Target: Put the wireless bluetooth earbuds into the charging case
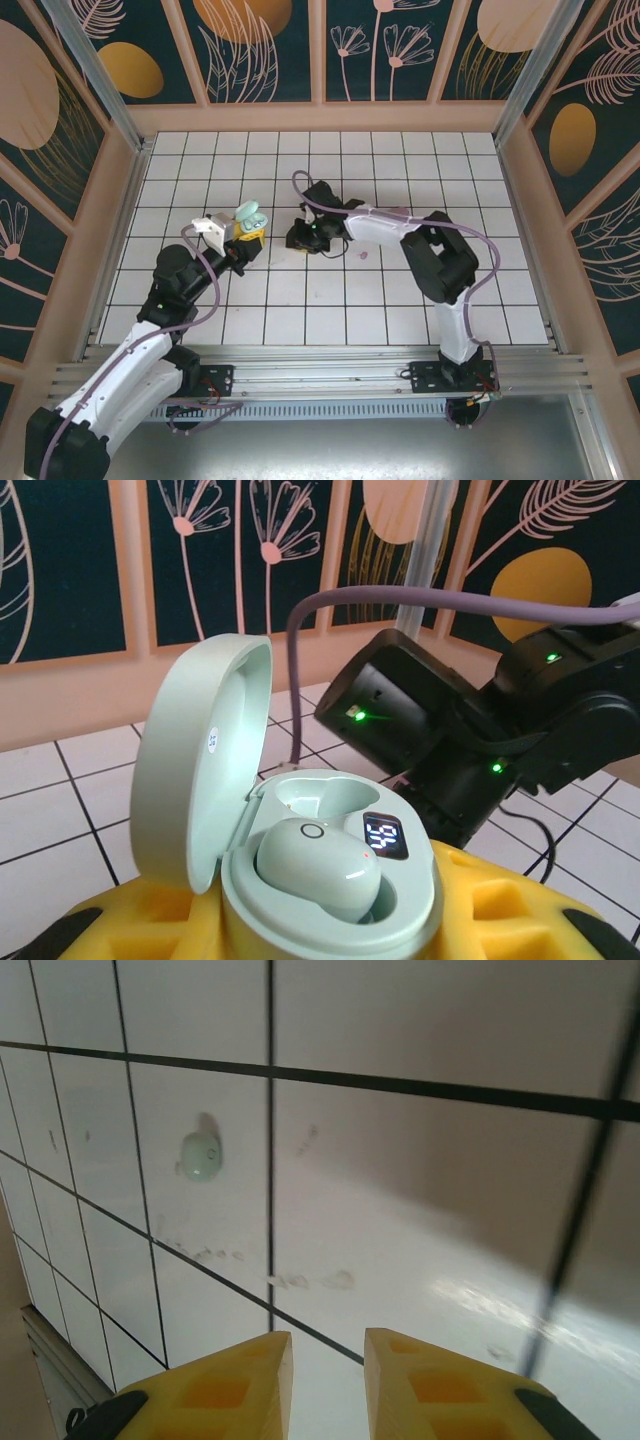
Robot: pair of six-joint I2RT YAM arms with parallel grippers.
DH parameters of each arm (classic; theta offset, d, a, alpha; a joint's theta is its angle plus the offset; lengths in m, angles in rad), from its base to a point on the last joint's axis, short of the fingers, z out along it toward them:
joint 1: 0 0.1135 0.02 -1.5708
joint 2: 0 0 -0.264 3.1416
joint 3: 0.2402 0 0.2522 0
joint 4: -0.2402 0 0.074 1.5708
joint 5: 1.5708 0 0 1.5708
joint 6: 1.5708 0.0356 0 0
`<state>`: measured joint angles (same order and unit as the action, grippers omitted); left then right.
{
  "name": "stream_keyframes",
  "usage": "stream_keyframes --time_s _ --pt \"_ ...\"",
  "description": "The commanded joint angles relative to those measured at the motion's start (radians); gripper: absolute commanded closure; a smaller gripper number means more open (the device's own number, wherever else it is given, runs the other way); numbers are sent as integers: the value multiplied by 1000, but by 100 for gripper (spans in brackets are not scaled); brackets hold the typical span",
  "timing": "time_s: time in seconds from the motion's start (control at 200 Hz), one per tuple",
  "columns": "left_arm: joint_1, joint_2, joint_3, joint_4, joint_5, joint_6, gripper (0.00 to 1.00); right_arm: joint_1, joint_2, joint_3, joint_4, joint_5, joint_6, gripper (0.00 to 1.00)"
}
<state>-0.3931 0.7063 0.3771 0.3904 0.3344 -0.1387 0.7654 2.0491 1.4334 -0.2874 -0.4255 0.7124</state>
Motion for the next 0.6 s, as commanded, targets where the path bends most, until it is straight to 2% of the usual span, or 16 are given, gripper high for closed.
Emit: stream_keyframes --time_s 0.0,0.13,0.31,0.596 --pt "6 -16 -6 -41 -25 14 83 26 62 102 -18 -24 -21 75" --pt "5 -7 5 -66 -35 24 82 54 130 190 -42 -16 -24 81" --pt "6 -11 14 -82 -38 37 82 81 207 284 -78 -7 -31 81" --pt "7 -10 9 -73 -26 34 83 95 293 408 -154 29 -42 74"
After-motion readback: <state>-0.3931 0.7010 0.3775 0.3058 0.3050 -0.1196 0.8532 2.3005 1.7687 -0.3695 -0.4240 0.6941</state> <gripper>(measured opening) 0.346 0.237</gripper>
